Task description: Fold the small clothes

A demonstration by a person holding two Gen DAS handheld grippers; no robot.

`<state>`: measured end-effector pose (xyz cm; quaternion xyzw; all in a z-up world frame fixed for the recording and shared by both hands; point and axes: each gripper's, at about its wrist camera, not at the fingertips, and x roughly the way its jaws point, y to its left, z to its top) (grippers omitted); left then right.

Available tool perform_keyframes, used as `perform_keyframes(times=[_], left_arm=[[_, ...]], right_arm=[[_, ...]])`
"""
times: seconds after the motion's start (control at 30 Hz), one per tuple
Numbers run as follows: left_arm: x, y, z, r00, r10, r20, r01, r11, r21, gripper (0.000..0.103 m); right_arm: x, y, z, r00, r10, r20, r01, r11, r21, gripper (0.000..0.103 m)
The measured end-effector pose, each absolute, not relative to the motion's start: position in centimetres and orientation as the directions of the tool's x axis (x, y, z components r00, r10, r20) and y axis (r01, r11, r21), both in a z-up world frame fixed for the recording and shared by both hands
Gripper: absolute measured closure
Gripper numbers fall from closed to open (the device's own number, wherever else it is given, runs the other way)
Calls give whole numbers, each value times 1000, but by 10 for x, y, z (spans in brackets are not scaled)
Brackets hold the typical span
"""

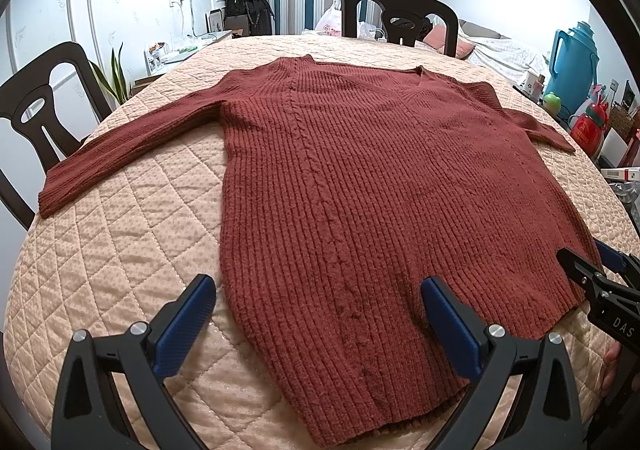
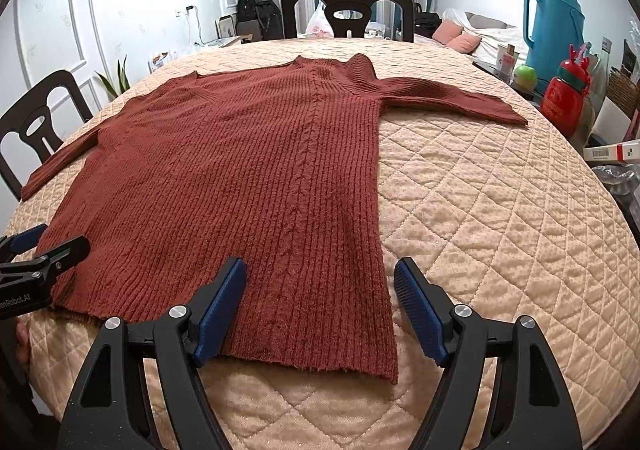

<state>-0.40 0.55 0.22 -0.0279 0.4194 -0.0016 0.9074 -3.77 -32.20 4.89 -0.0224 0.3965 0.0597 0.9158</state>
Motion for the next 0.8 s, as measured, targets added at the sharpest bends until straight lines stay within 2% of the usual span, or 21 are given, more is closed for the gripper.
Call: perform_keyframes(times=[0.8], left_arm=[[-4,5,2,650,-16,-760,-28,999,-45,0]], right_arm=[[-37,-322,49,679,91,-728,-125,992,8,26]])
